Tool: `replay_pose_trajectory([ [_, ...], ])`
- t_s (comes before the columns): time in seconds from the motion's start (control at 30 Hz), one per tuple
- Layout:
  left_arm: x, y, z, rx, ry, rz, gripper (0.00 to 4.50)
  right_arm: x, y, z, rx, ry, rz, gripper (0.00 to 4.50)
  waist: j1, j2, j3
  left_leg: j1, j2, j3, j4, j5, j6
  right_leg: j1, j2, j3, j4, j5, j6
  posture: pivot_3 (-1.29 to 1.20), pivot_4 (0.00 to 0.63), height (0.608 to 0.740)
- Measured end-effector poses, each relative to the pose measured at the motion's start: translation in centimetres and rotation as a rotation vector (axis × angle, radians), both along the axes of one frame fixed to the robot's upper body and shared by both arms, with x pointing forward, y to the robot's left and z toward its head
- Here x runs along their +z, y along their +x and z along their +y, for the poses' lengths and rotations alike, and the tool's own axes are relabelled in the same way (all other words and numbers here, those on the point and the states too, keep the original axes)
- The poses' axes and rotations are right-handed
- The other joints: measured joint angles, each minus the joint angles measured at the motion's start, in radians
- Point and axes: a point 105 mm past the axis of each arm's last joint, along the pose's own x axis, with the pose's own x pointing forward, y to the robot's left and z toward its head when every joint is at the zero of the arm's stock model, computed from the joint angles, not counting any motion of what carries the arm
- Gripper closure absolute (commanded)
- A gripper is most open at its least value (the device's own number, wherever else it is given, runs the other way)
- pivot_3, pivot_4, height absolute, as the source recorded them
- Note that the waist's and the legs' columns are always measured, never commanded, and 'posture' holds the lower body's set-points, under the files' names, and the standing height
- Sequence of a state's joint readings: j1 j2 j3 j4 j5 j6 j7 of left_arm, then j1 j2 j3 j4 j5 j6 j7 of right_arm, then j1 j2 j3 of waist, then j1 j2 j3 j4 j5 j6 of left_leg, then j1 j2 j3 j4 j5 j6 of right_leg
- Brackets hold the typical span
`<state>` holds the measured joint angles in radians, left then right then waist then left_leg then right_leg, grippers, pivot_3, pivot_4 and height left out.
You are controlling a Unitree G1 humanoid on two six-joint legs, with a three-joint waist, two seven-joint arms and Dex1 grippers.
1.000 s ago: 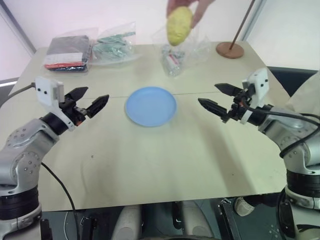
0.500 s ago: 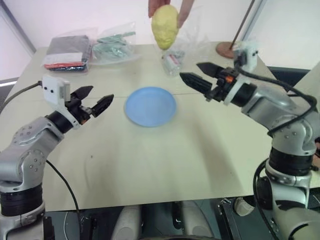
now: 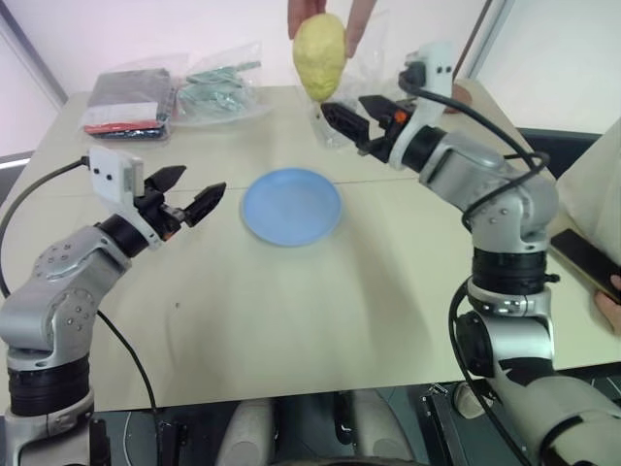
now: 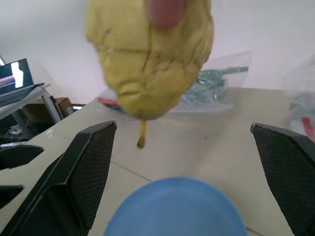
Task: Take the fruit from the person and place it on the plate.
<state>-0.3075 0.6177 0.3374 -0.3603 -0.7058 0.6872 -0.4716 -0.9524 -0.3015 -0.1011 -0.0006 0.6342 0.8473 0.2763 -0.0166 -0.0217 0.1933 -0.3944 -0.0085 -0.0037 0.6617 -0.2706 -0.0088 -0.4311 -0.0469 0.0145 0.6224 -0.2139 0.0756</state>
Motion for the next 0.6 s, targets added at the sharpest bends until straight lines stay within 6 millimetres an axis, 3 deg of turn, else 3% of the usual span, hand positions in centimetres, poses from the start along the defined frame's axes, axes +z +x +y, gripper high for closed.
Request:
replay_pose_trajectory([
  [0.17,0.0,0.0,0.1,0.005,0.001,0.001,0.05,0.8,1.2,0.8,0.003,0.01,-0.018,0.02,-0.001,0.0,0.0,0.0,0.0,0.0,0.0,0.0,0.0,0.0,0.0,0.0,0.0,0.0,0.0,0.0,0.15,0.74],
  [0.6,-0.4,-0.1,0.3,0.025,0.001,0.011,0.05,2.1,1.6,2.9,0.043,0.047,-0.043,0.02,-0.001,0.001,0.0,0.0,0.0,0.0,-0.001,0.0,0.0,-0.001,-0.002,0.0,0.001,0.0,0.0,0.0,0.15,0.74],
])
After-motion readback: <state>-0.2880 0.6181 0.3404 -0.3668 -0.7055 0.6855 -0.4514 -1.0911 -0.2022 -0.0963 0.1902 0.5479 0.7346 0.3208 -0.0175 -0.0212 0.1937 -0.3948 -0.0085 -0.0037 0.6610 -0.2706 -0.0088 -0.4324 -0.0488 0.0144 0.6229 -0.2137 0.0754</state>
